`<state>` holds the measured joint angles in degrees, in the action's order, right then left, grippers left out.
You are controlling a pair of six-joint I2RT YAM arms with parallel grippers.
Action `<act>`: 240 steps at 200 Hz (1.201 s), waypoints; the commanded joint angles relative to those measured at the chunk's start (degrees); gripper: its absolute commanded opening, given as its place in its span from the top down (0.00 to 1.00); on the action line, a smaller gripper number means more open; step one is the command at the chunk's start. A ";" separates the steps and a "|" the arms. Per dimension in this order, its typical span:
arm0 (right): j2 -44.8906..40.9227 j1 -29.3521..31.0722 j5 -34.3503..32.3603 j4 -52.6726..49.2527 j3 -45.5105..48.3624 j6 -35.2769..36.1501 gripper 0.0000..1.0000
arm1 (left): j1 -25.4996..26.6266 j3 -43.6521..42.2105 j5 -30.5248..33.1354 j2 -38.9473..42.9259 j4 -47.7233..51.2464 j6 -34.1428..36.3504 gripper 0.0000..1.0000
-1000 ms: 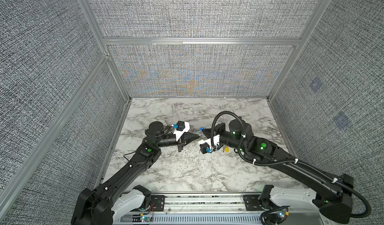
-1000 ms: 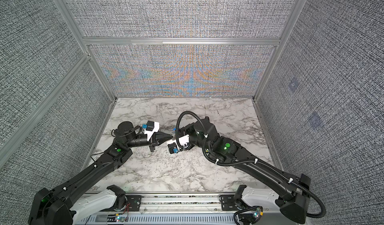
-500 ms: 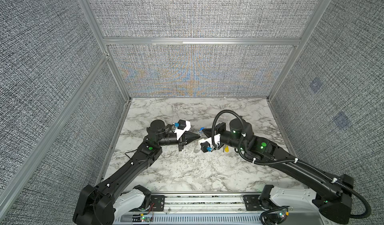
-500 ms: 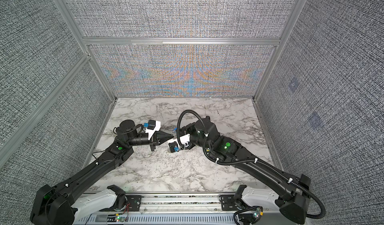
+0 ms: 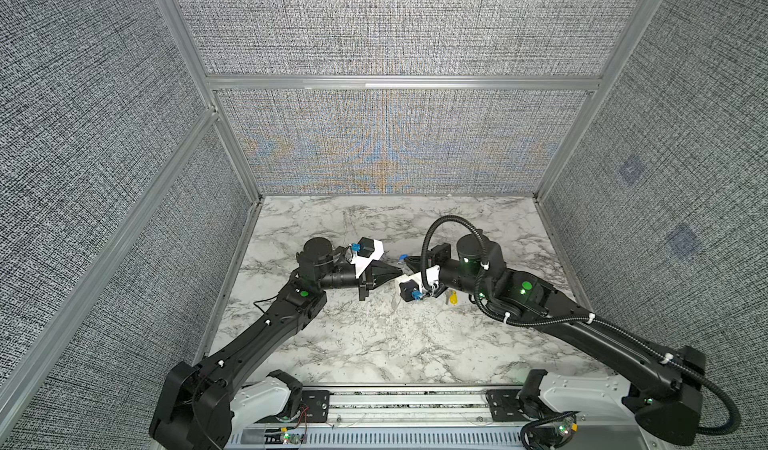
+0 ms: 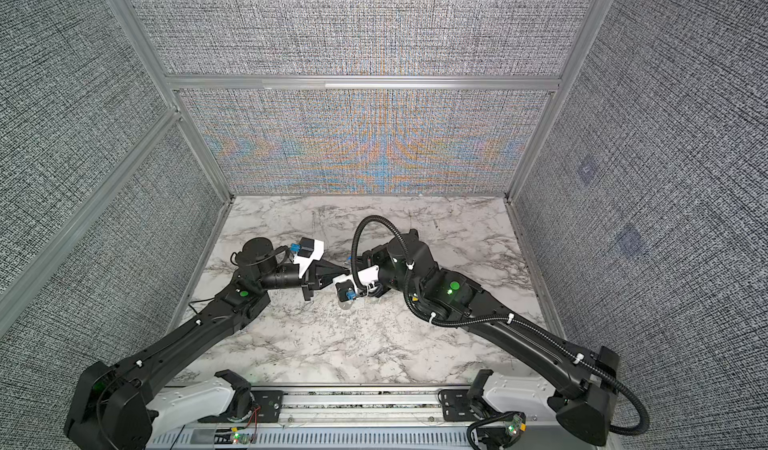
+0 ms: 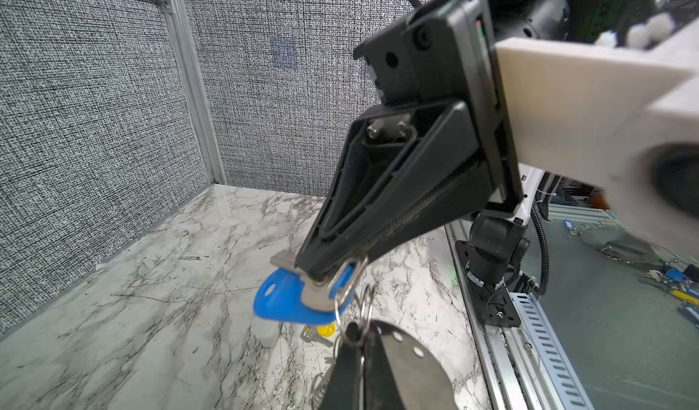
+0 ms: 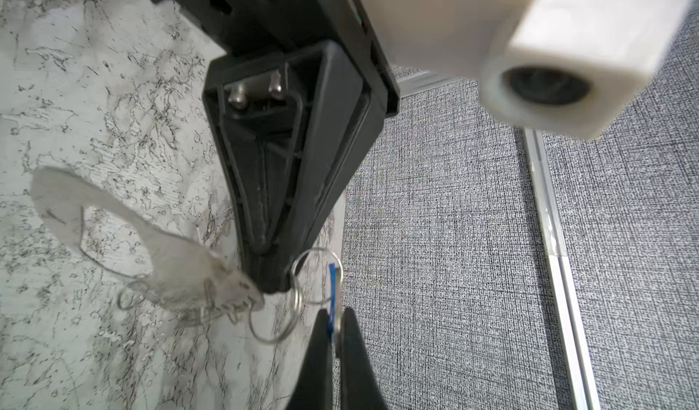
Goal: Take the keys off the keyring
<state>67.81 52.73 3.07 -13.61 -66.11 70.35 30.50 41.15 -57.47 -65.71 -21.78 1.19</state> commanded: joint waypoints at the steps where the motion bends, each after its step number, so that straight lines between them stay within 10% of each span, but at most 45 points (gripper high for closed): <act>1: 0.16 0.20 4.31 5.43 -0.95 -0.98 1.00 | 0.49 0.28 -0.86 -0.34 -1.11 -0.83 0.86; 240: -0.14 0.51 4.84 6.75 0.29 -2.06 1.00 | 0.52 -10.06 13.15 13.94 -8.74 -2.73 0.72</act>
<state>67.70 53.04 6.76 -8.73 -65.60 68.90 31.03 31.35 -45.17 -51.94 -27.20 -0.73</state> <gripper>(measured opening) 0.049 0.283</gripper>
